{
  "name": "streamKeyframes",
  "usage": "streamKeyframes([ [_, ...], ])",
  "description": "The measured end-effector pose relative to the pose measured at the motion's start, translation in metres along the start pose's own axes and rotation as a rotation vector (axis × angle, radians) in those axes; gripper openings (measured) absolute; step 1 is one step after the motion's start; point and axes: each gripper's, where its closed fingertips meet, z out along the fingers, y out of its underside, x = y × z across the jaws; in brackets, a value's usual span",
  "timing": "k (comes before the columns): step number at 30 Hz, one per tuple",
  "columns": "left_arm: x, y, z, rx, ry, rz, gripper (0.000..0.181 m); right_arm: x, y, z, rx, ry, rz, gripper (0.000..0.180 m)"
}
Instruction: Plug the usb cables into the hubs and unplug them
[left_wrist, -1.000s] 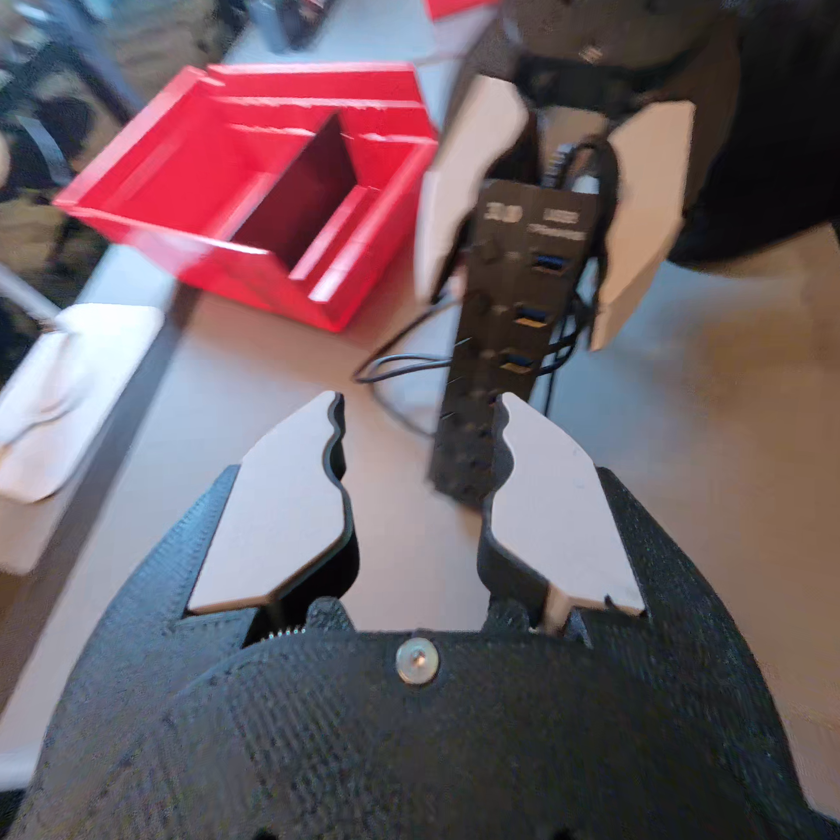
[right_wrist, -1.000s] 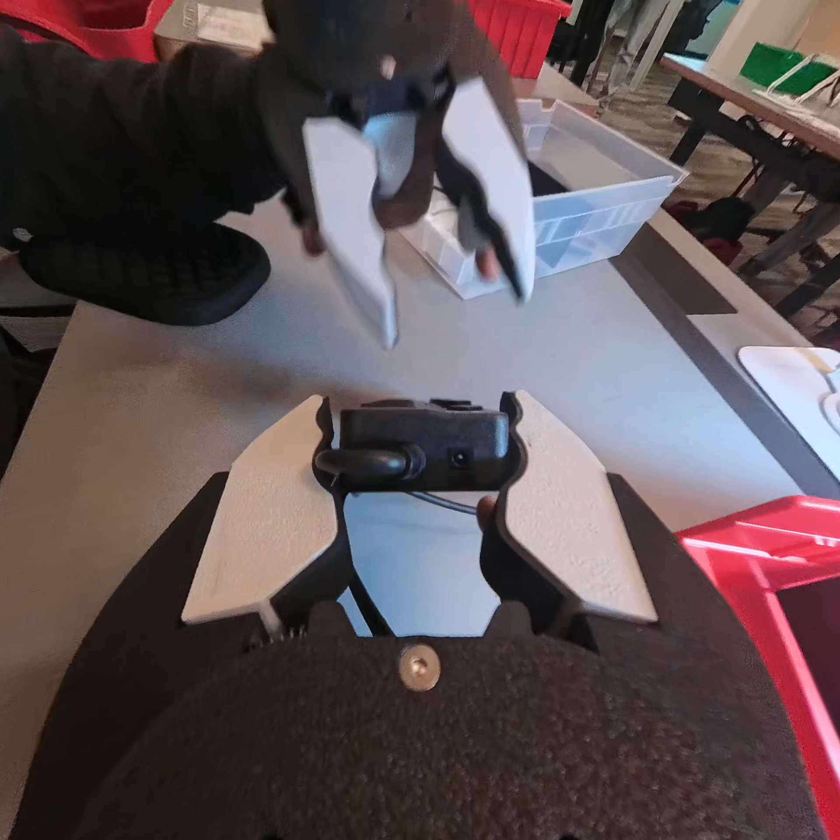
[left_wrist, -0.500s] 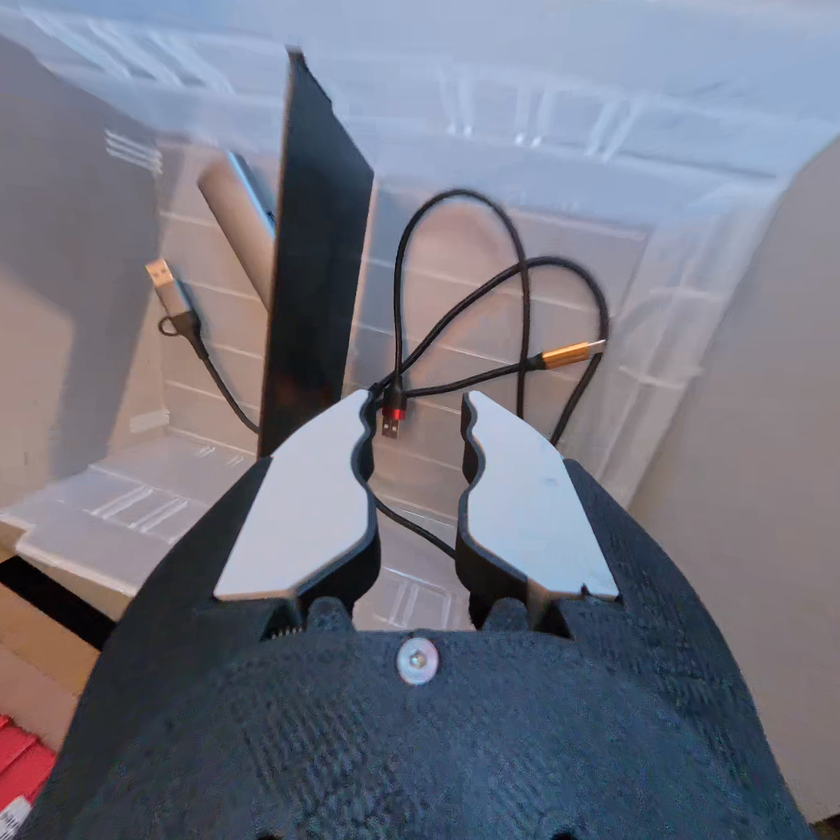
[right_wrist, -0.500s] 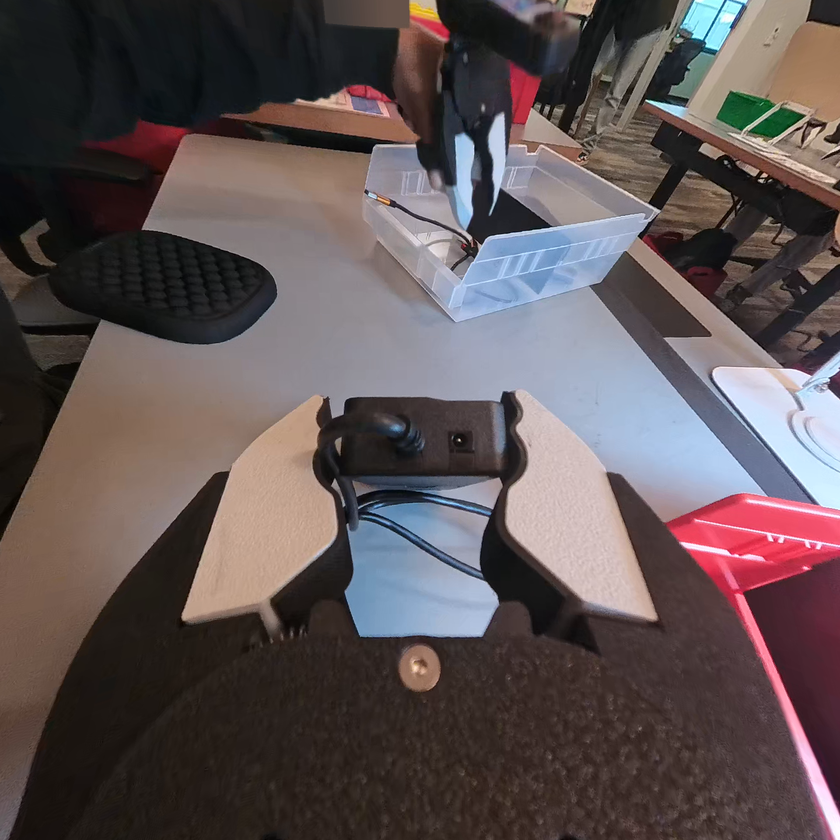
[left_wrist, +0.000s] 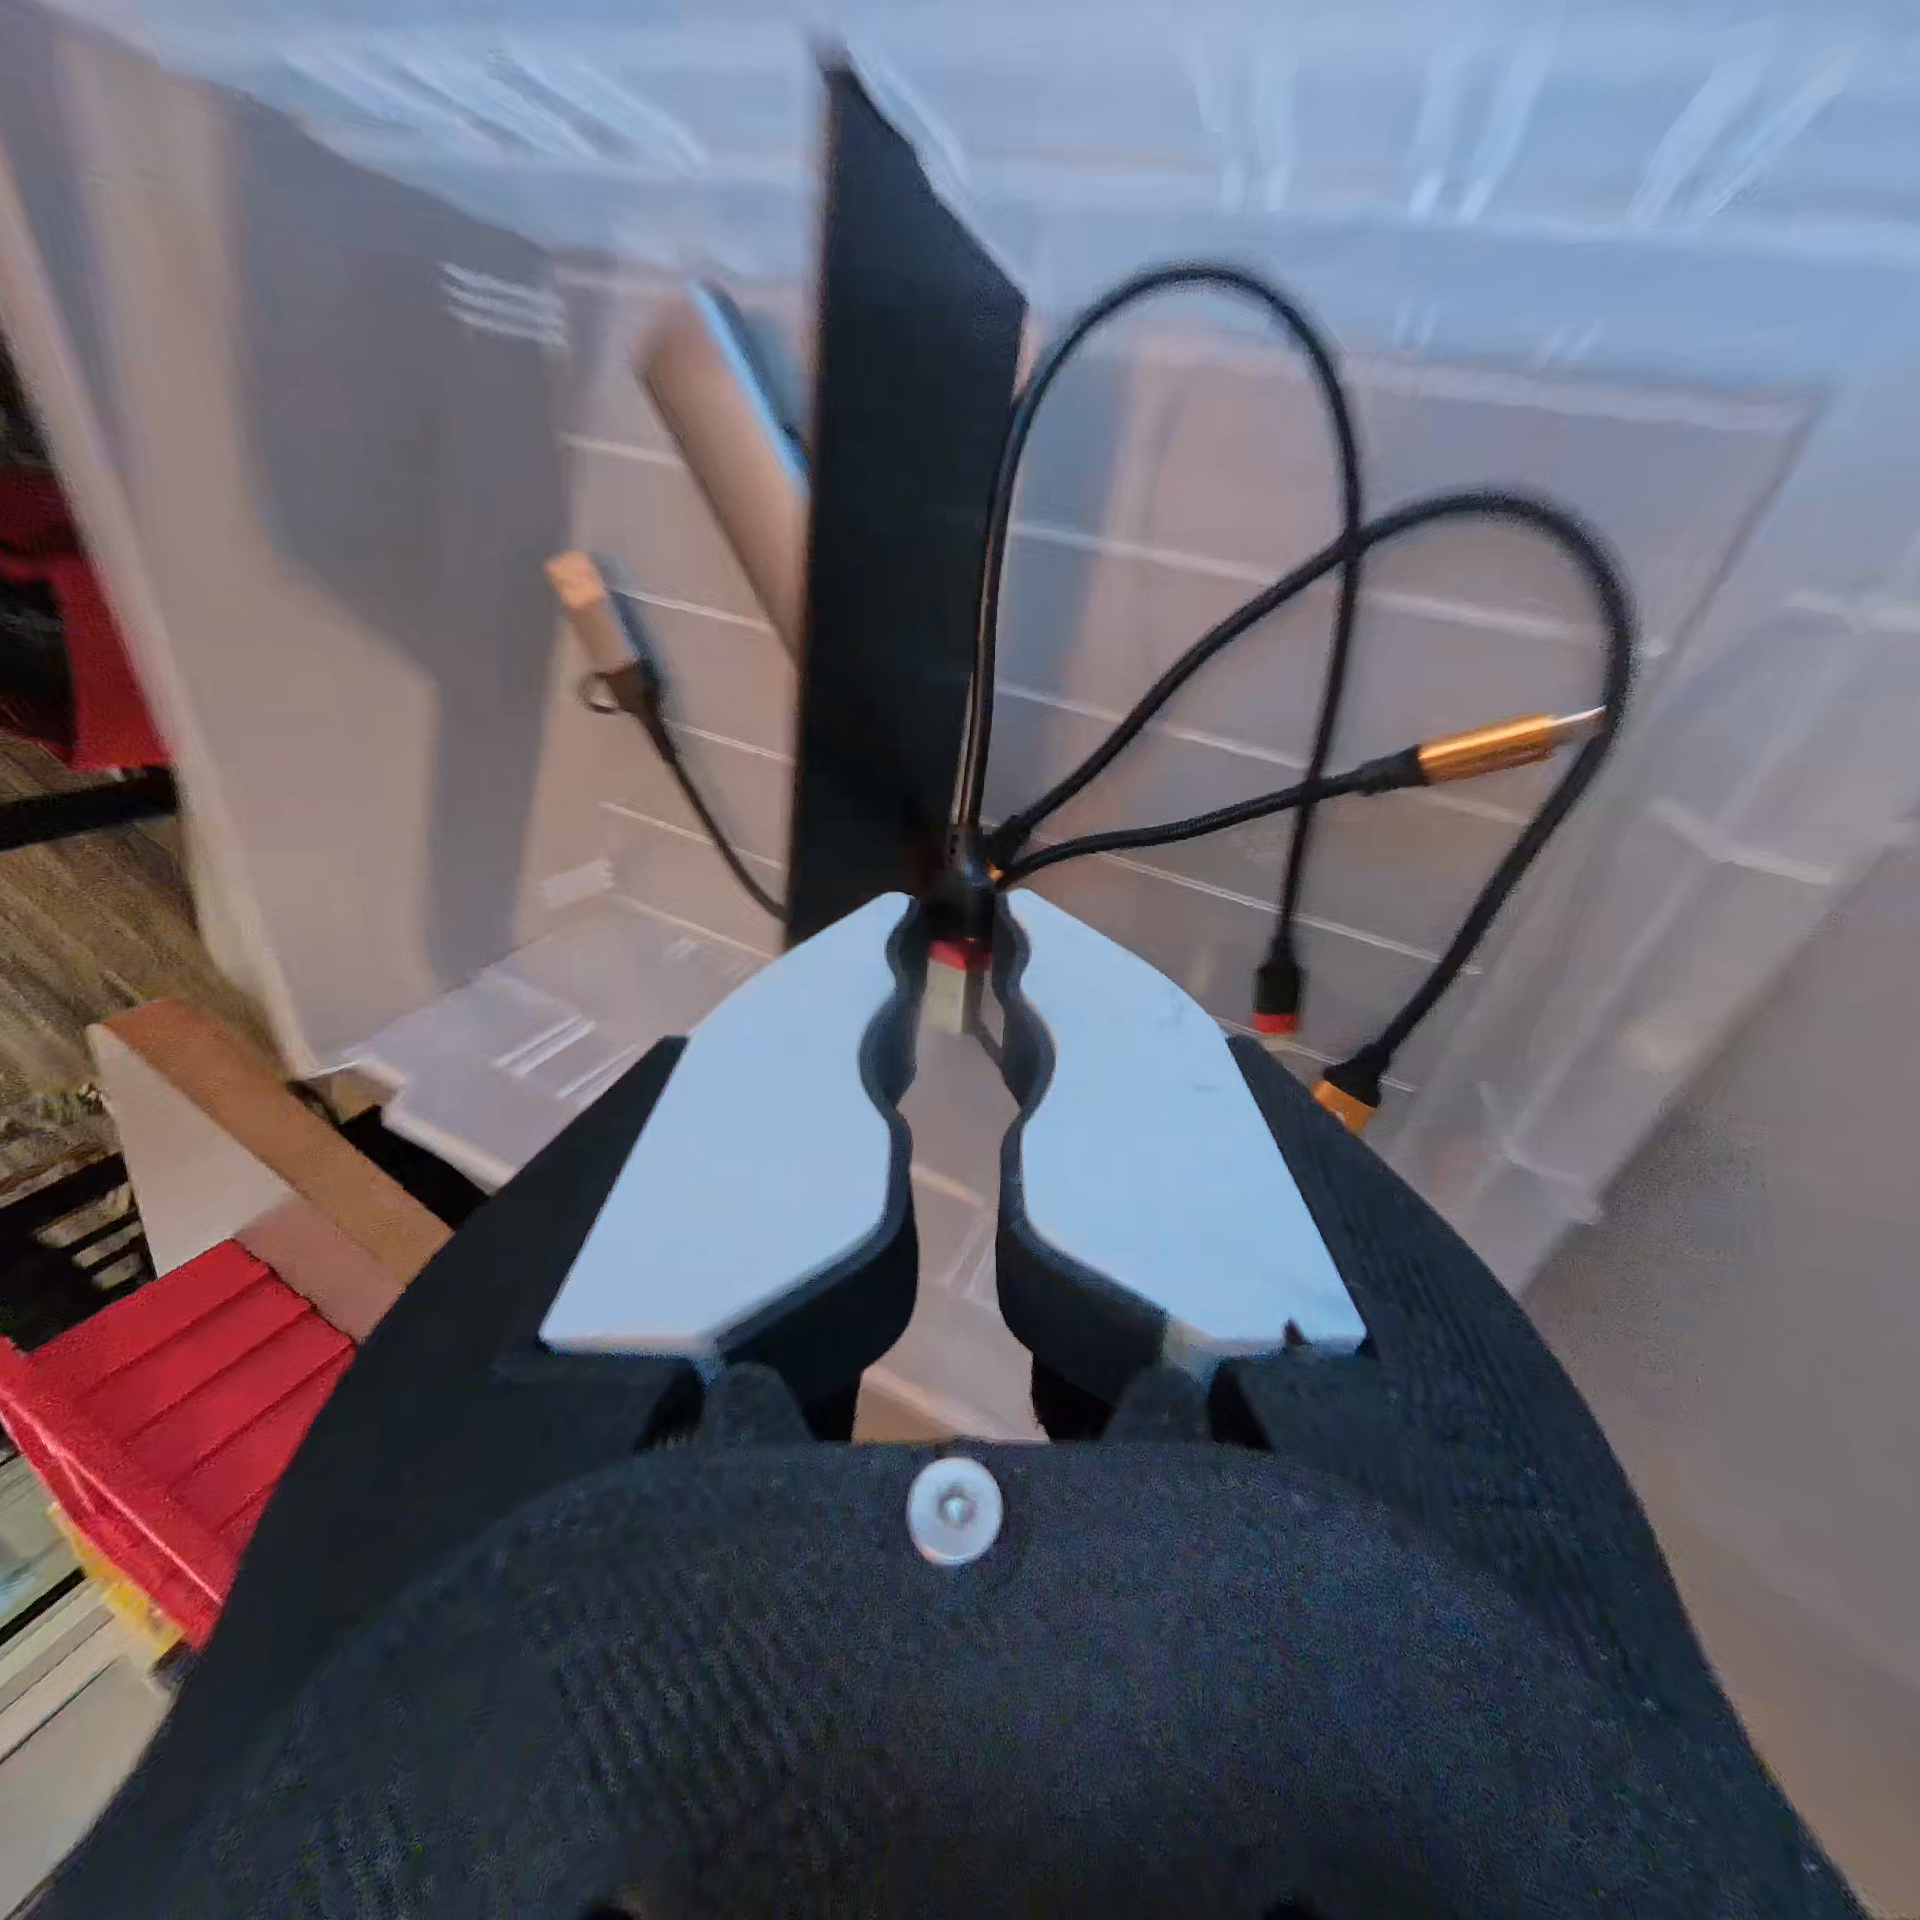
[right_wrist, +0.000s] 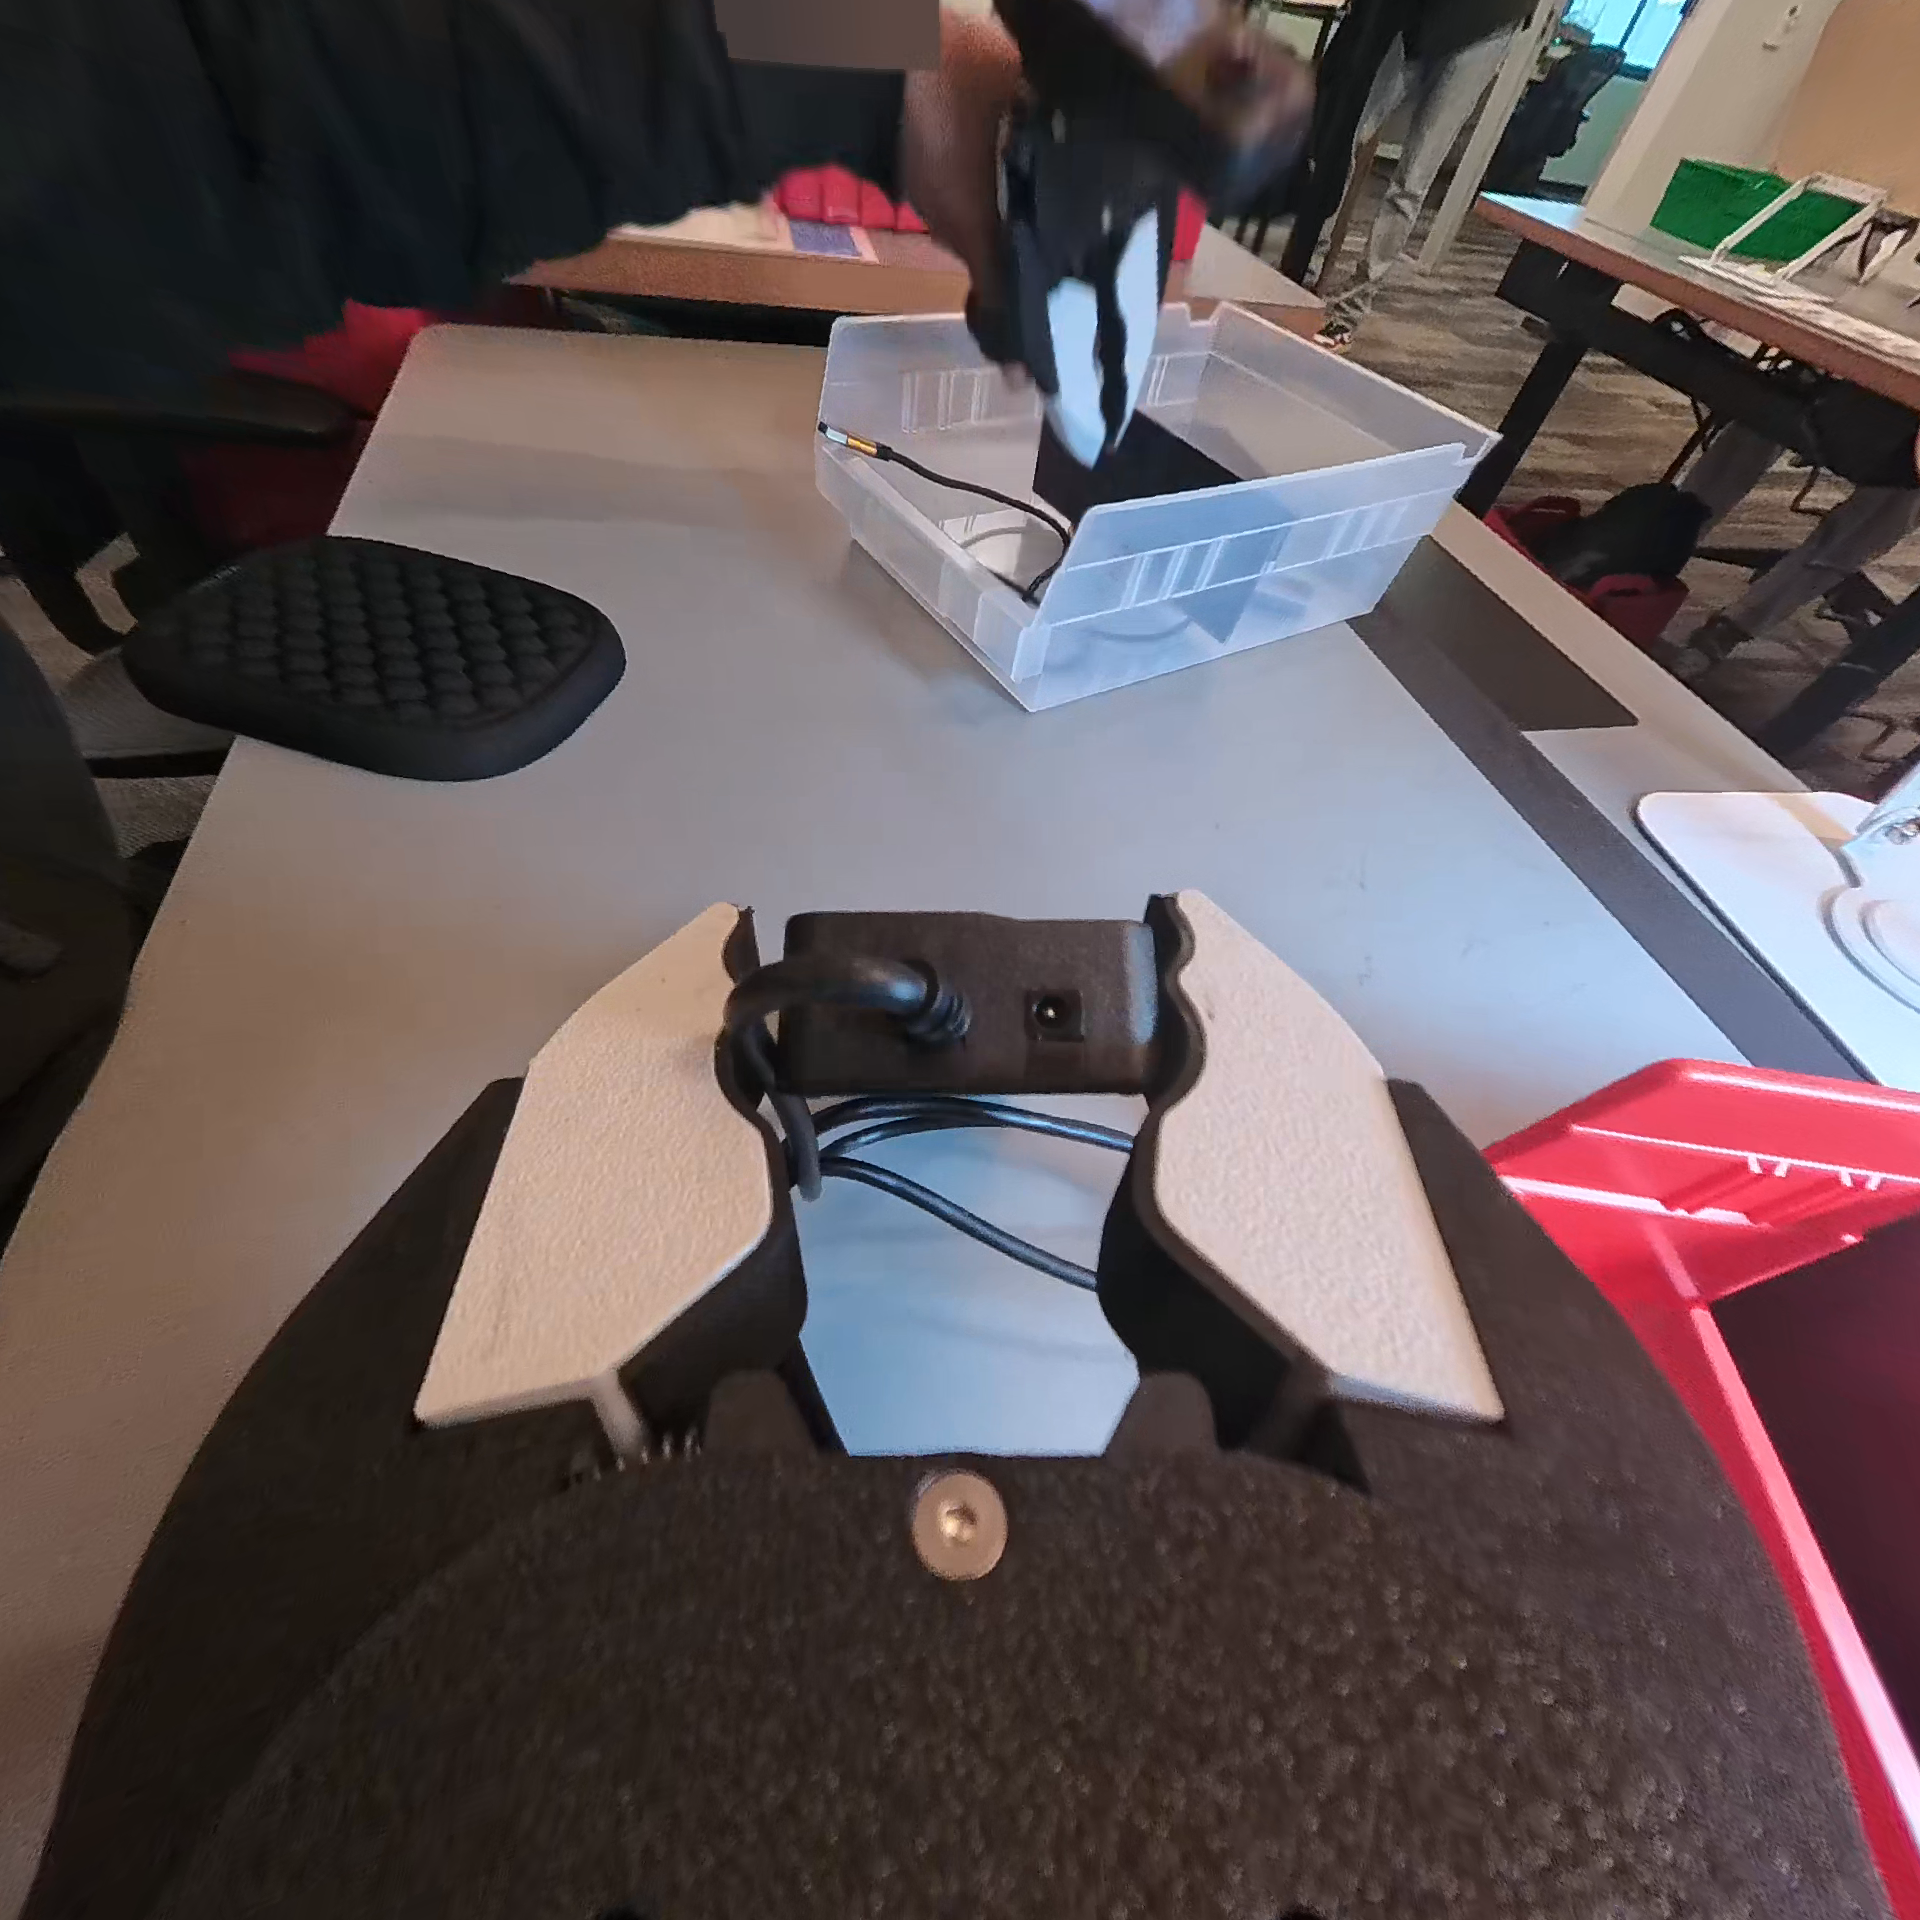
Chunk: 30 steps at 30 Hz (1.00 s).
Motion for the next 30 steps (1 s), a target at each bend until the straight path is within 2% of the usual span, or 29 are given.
streamKeyframes([
  [1,-0.006,-0.007,-0.021,0.067,-0.021,-0.03,0.01,0.001,0.0,-0.001,-0.001,0.001,0.001,0.071],
  [6,-0.008,-0.05,-0.142,0.489,0.007,-0.149,0.008,0.002,0.001,-0.002,-0.006,0.005,-0.001,0.071],
  [8,0.012,-0.066,-0.181,0.64,0.089,-0.153,0.008,0.003,0.001,-0.002,-0.009,0.01,-0.003,0.071],
  [10,0.041,-0.079,-0.203,0.724,0.201,-0.134,0.008,0.003,0.001,-0.003,-0.01,0.018,-0.008,0.071],
  [12,0.078,-0.088,-0.2,0.728,0.3,-0.084,0.008,0.005,0.002,-0.004,-0.014,0.026,-0.011,0.071],
  [14,0.122,-0.097,-0.179,0.7,0.44,-0.039,0.008,0.006,0.003,-0.006,-0.017,0.029,-0.007,0.071],
  [16,0.164,-0.104,-0.144,0.632,0.56,-0.044,0.008,0.008,0.004,-0.008,-0.015,0.034,0.001,0.071],
  [19,0.208,-0.113,-0.089,0.52,0.645,-0.113,0.008,0.011,0.007,-0.01,-0.017,0.044,0.013,0.071],
  [21,0.224,-0.115,-0.067,0.481,0.675,-0.151,0.008,0.014,0.009,-0.012,-0.019,0.051,0.021,0.071],
  [23,0.238,-0.112,-0.065,0.474,0.73,-0.116,0.008,0.016,0.012,-0.014,-0.017,0.053,0.033,0.071],
  [26,0.275,-0.089,-0.092,0.403,0.956,0.067,0.019,0.018,0.014,-0.016,-0.015,0.046,0.045,0.071],
  [30,0.276,-0.086,-0.108,0.483,0.906,0.213,0.017,0.018,0.015,-0.016,-0.017,0.042,0.05,0.071],
])
